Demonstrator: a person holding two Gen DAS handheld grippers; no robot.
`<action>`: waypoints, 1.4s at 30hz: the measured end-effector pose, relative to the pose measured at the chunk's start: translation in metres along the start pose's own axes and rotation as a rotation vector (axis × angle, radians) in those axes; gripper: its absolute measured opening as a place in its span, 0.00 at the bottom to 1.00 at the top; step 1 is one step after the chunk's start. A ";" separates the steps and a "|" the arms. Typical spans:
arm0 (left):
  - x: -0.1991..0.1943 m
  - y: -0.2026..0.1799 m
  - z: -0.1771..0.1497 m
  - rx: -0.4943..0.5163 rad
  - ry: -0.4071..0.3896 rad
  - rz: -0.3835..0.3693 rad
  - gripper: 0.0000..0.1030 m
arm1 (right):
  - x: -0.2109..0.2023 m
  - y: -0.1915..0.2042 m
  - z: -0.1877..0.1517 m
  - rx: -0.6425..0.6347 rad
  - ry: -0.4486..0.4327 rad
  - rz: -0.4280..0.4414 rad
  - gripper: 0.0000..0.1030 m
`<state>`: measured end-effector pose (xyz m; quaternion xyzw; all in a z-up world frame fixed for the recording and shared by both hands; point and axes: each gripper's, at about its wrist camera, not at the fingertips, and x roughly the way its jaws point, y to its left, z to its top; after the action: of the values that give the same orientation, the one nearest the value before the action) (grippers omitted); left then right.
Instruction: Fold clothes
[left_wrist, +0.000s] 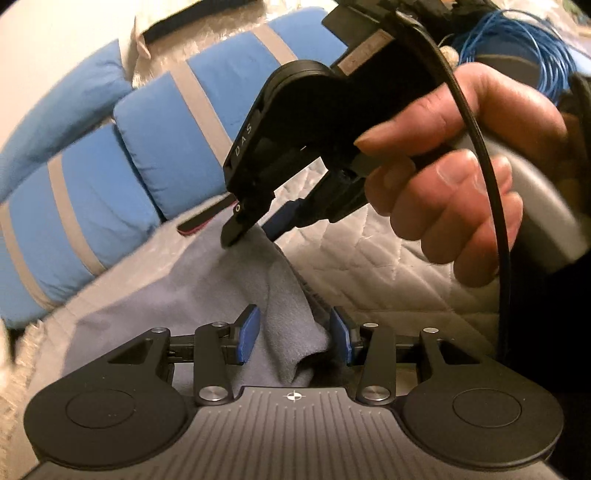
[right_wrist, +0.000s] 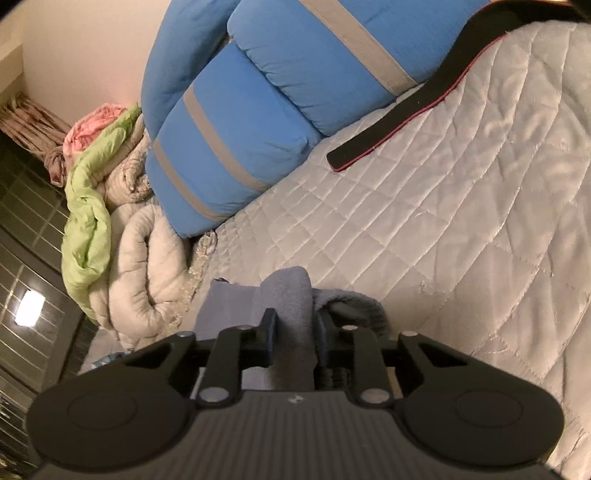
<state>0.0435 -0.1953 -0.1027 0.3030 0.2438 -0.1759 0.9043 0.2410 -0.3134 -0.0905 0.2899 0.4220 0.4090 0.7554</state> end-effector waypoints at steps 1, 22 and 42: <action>-0.001 0.000 0.001 0.008 -0.002 0.007 0.23 | -0.001 0.000 0.000 0.001 0.002 0.006 0.39; -0.018 -0.012 -0.009 0.164 -0.090 0.057 0.50 | 0.014 -0.027 -0.022 0.252 0.259 0.167 0.18; 0.006 -0.057 -0.028 0.508 -0.195 0.390 0.13 | 0.010 -0.047 -0.020 0.414 0.239 0.319 0.21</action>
<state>0.0132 -0.2217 -0.1517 0.5414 0.0419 -0.0827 0.8356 0.2441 -0.3265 -0.1410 0.4505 0.5316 0.4592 0.5510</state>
